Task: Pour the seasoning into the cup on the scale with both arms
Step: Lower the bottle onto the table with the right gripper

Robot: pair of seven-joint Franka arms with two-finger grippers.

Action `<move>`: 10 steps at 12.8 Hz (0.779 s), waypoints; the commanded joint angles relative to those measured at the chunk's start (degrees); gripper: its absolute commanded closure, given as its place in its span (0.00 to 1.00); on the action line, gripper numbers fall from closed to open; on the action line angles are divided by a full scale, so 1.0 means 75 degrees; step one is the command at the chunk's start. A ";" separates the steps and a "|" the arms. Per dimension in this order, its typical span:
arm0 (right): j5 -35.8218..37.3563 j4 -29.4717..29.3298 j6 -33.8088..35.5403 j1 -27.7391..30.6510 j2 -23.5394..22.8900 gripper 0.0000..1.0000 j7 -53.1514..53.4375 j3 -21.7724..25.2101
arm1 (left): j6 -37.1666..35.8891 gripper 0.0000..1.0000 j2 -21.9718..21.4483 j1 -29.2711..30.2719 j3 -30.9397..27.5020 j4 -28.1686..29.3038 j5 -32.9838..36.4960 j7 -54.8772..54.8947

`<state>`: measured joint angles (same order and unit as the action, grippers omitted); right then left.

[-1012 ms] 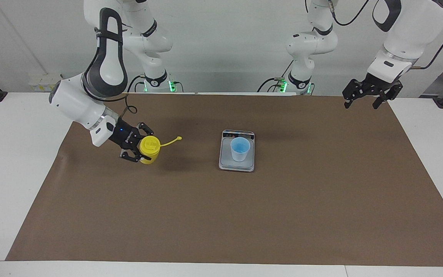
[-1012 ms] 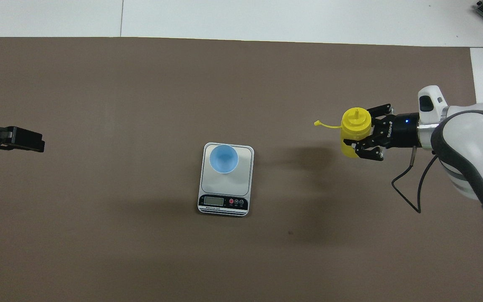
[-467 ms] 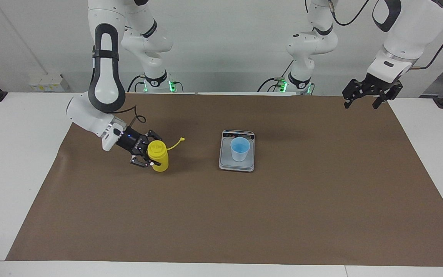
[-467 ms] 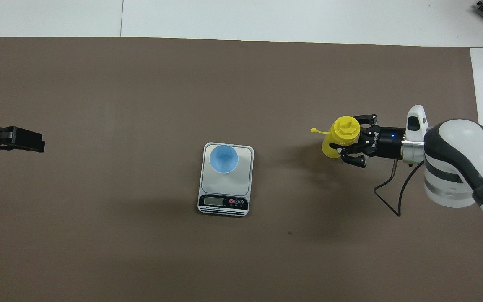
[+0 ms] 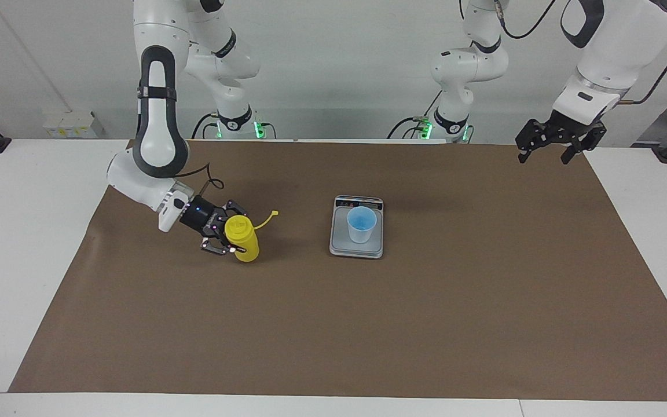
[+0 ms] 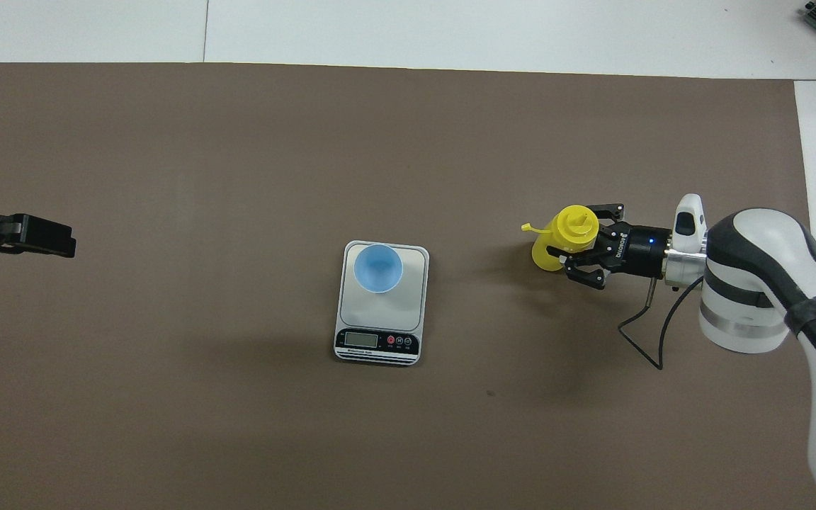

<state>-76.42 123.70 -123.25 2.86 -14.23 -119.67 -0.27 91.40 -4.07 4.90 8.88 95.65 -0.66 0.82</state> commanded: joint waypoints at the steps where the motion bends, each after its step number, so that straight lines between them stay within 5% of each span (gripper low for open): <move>1: -0.0298 0.0077 0.0062 0.0181 0.0151 0.00 -0.0157 -0.0081 | -0.0104 0.00 -0.0172 -0.0009 -0.0024 0.0161 0.0077 -0.0051; 6: -0.0007 0.0124 0.0156 0.0182 0.0338 0.00 -0.0133 -0.0034 | -0.0081 0.00 -0.0172 -0.0009 -0.0024 0.0161 0.0077 -0.0051; 10: 0.2577 0.0054 0.0086 0.0216 0.0783 0.00 0.0205 0.0001 | -0.0081 0.00 -0.0172 -0.0009 -0.0024 0.0161 0.0077 -0.0051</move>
<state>-64.47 123.50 -122.74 3.52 -11.04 -119.67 0.03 91.29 -4.07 4.90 8.88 95.71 -0.66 0.82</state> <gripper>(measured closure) 0.000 0.000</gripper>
